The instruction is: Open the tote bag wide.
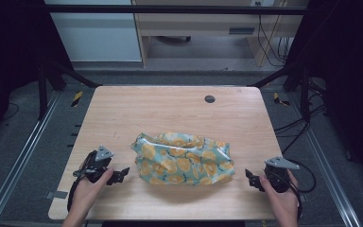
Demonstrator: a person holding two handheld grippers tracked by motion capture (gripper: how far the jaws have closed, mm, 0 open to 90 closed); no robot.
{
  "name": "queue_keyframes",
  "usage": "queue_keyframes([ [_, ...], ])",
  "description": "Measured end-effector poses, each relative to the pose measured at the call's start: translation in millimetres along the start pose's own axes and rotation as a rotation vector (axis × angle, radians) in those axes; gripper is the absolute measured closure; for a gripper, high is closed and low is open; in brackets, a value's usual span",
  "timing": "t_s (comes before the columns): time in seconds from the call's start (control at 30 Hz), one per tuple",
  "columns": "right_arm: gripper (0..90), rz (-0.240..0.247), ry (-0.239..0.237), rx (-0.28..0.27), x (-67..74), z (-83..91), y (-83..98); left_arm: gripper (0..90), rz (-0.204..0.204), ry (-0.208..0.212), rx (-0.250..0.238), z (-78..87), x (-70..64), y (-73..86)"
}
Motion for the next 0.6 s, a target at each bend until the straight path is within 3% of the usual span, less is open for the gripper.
queue_keyframes([
  [0.17, 13.5, 0.005, 0.005, 0.000, -0.1, 0.8, -0.2, 7.1, 0.009, 0.002, -0.056, 9.9, -1.4, -4.4],
  [0.33, 13.3, 0.001, 0.000, -0.002, 0.9, 0.9, -0.8, 7.8, 0.039, 0.044, -0.151, 35.2, -3.7, -18.9],
  [0.5, 13.2, 0.000, 0.007, 0.000, 1.3, 0.3, -0.7, 8.0, -0.002, 0.074, -0.230, 65.8, -14.2, -45.5],
  [0.6, 13.1, -0.004, 0.004, 0.000, 2.4, 0.9, -0.4, 7.9, -0.060, 0.106, -0.248, 79.4, -26.9, -63.3],
])
Point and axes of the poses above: each handheld gripper's, and its own axes: z roughly backward along the jaws, y roughly out of its underside, x roughly to its left, the point moved 1 cm from there along -z, roughly forward along the jaws, and after that the axes turned 2 degrees about -x, right-handed, at the moved point
